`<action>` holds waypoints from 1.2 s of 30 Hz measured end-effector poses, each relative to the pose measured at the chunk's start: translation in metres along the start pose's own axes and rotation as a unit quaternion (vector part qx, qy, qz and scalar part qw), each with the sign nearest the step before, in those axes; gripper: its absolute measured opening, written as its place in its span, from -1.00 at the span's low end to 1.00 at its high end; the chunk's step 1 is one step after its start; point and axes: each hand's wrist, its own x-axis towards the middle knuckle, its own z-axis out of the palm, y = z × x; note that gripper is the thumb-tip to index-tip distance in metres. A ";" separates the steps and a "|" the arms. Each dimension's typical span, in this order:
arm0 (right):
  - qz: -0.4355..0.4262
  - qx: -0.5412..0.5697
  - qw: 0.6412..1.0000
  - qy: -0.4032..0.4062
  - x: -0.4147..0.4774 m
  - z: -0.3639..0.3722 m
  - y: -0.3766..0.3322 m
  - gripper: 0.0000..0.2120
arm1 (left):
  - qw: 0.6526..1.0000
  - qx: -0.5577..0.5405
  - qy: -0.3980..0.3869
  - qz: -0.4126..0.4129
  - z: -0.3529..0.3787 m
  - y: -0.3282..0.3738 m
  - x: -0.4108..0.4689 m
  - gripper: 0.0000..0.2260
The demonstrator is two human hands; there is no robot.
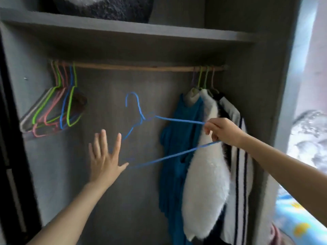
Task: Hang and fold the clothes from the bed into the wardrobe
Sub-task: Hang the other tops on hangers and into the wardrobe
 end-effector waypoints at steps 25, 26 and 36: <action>0.554 -0.143 0.734 0.366 -0.693 -0.357 0.272 -0.59 | 0.611 -0.549 -0.562 -0.092 -0.082 0.715 -0.219 -0.86; 0.581 -0.159 0.717 0.352 -0.712 -0.355 0.276 -0.58 | 0.608 -0.542 -0.574 -0.086 -0.085 0.740 -0.233 -0.85; 0.754 -0.305 0.539 0.220 -0.795 -0.386 0.372 -0.61 | 0.600 -0.515 -0.607 -0.077 -0.116 0.933 -0.306 -0.79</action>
